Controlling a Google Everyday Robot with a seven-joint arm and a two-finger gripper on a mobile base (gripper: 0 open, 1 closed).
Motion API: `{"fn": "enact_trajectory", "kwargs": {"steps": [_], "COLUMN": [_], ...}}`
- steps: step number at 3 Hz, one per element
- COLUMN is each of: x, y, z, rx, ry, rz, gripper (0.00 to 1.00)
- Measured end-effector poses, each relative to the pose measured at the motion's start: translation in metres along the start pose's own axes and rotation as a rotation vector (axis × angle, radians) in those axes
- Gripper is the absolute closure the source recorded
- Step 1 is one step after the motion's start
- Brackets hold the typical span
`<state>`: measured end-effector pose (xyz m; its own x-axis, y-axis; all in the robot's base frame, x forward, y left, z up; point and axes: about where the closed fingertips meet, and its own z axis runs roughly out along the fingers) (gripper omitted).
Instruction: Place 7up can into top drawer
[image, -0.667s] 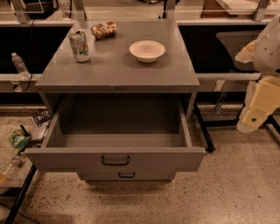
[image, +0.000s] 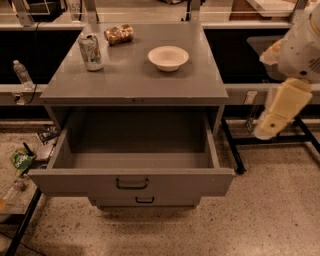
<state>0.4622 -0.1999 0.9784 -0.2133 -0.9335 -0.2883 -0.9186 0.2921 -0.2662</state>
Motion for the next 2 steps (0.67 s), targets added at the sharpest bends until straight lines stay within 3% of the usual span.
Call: {"fn": "enact_trajectory", "kwargs": {"steps": [2], "x": [-0.126], "y": [-0.09], "z": [0.04], "rx": [0.059], "ry": [-0.522], "rz": [0.02], "gripper": [0.0]}}
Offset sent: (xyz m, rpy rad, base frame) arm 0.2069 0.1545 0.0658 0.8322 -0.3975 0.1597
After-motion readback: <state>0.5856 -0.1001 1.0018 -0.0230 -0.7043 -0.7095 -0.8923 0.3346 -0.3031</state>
